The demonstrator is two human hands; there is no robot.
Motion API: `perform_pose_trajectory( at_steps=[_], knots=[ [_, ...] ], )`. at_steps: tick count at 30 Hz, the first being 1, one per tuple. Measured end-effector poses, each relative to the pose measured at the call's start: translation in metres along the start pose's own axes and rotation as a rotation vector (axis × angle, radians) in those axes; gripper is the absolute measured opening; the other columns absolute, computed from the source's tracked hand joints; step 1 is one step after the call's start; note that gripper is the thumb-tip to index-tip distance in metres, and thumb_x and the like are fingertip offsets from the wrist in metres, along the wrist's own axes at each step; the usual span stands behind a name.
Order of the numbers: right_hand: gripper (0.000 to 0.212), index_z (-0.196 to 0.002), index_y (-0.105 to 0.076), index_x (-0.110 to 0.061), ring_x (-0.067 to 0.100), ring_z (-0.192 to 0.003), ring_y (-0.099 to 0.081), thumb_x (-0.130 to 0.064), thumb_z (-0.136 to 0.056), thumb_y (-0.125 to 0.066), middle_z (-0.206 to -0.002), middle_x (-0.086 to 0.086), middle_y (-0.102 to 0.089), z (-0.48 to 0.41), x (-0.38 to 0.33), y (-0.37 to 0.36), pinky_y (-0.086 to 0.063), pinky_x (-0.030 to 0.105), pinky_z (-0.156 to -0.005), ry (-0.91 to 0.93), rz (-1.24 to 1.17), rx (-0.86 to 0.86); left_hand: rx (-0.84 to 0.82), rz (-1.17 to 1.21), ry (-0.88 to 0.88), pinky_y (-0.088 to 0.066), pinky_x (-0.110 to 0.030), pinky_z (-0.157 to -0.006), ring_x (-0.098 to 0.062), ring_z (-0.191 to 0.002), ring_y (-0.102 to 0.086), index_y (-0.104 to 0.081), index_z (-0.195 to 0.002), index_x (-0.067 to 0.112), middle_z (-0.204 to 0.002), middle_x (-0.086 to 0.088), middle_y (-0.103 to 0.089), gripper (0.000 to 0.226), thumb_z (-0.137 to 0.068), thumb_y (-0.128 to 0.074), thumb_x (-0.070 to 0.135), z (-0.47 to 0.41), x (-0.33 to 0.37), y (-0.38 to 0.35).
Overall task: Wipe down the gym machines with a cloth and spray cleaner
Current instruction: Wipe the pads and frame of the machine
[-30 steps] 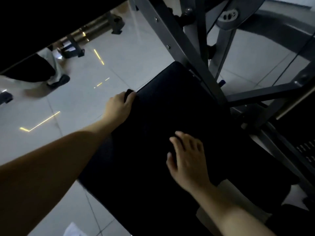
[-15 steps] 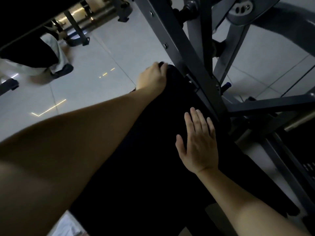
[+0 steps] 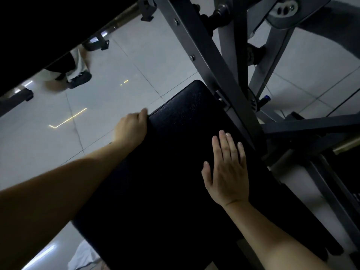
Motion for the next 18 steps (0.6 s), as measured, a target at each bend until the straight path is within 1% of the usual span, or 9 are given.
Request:
perform_pose_trajectory(
  at_steps=[2, 4, 6, 8, 9, 11, 13, 16, 18],
  knots=[
    [0.070, -0.157, -0.027, -0.007, 0.023, -0.155, -0.010, -0.043, -0.097, -0.038, -0.167, 0.012, -0.017, 0.000, 0.002, 0.001, -0.017, 0.051, -0.123, -0.003, -0.015, 0.001, -0.024, 0.066, -0.100, -0.041, -0.040, -0.085, -0.041, -0.111, -0.059, -0.070, -0.108, 0.009, -0.121, -0.024, -0.066, 0.054, -0.107, -0.031, 0.047, -0.019, 0.069, -0.020],
    [0.070, -0.157, -0.029, -0.008, 0.023, -0.155, -0.011, -0.043, -0.097, -0.039, -0.167, 0.011, -0.018, -0.001, 0.002, 0.002, -0.017, 0.050, -0.123, -0.002, -0.042, 0.009, -0.048, 0.088, -0.198, -0.040, -0.037, -0.084, -0.038, -0.114, -0.061, -0.070, -0.117, 0.015, -0.123, -0.017, -0.068, 0.053, -0.105, -0.034, 0.052, -0.036, 0.131, -0.036],
    [0.070, -0.156, -0.030, -0.009, 0.022, -0.155, -0.012, -0.043, -0.096, -0.040, -0.166, 0.010, -0.019, -0.003, 0.003, 0.002, -0.017, 0.050, -0.123, 0.000, -0.059, 0.014, -0.100, 0.110, -0.234, -0.043, -0.032, -0.078, -0.032, -0.103, -0.066, -0.071, -0.113, 0.022, -0.111, -0.007, -0.072, 0.055, -0.097, -0.042, 0.065, -0.049, 0.163, -0.046],
    [0.070, -0.157, -0.029, -0.010, 0.021, -0.155, -0.011, -0.043, -0.096, -0.040, -0.167, 0.009, -0.019, -0.004, 0.004, 0.001, -0.016, 0.049, -0.123, 0.002, -0.060, 0.012, -0.187, 0.175, -0.229, -0.050, -0.031, -0.074, -0.023, -0.088, -0.069, -0.071, -0.096, 0.025, -0.092, 0.002, -0.071, 0.054, -0.086, -0.053, 0.075, -0.054, 0.167, -0.053],
    [0.070, -0.157, -0.029, -0.010, 0.021, -0.155, -0.011, -0.043, -0.096, -0.039, -0.167, 0.009, -0.018, -0.003, 0.004, 0.001, -0.016, 0.049, -0.124, 0.001, -0.054, 0.013, -0.232, 0.237, -0.217, -0.055, -0.032, -0.075, -0.021, -0.085, -0.070, -0.070, -0.089, 0.025, -0.086, 0.004, -0.070, 0.051, -0.083, -0.058, 0.074, -0.057, 0.165, -0.056],
    [0.069, -0.157, -0.028, -0.009, 0.022, -0.155, -0.010, -0.043, -0.097, -0.038, -0.167, 0.010, -0.018, 0.000, 0.002, 0.003, -0.016, 0.049, -0.123, 0.003, -0.044, 0.024, -0.266, 0.328, -0.196, -0.058, -0.032, -0.080, -0.022, -0.085, -0.072, -0.068, -0.081, 0.024, -0.080, 0.004, -0.069, 0.043, -0.082, -0.065, 0.067, -0.057, 0.158, -0.057],
    [0.069, -0.157, -0.029, -0.008, 0.022, -0.155, -0.011, -0.042, -0.098, -0.039, -0.166, 0.011, -0.018, 0.002, 0.000, 0.007, -0.016, 0.049, -0.123, 0.009, -0.043, 0.051, -0.225, 0.338, -0.197, -0.056, -0.031, -0.076, -0.022, -0.083, -0.072, -0.068, -0.080, 0.022, -0.077, 0.004, -0.067, 0.039, -0.083, -0.066, 0.061, -0.056, 0.158, -0.050],
    [0.069, -0.157, -0.028, -0.007, 0.024, -0.155, -0.011, -0.042, -0.099, -0.040, -0.167, 0.012, -0.018, 0.003, -0.002, 0.008, -0.015, 0.050, -0.124, 0.022, -0.037, 0.046, -0.202, 0.365, -0.154, -0.058, -0.034, -0.075, -0.021, -0.077, -0.071, -0.071, -0.090, 0.016, -0.078, 0.002, -0.068, 0.044, -0.081, -0.065, 0.058, -0.053, 0.157, -0.046],
    [0.069, -0.157, -0.026, -0.007, 0.024, -0.155, -0.009, -0.043, -0.100, -0.038, -0.167, 0.012, -0.016, 0.002, -0.003, 0.004, -0.014, 0.050, -0.124, 0.029, -0.014, 0.016, -0.156, 0.308, -0.126, -0.054, -0.031, -0.065, -0.019, -0.073, -0.068, -0.069, -0.086, 0.019, -0.076, 0.003, -0.066, 0.039, -0.082, -0.060, 0.057, -0.050, 0.157, -0.043]
  ],
)
Point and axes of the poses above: each hand's wrist, its own z-axis away from the middle knuckle, its own y-axis out of the back of the hand, x = y × z, the point moved 10 cm from there along -z, towards the middle knuckle
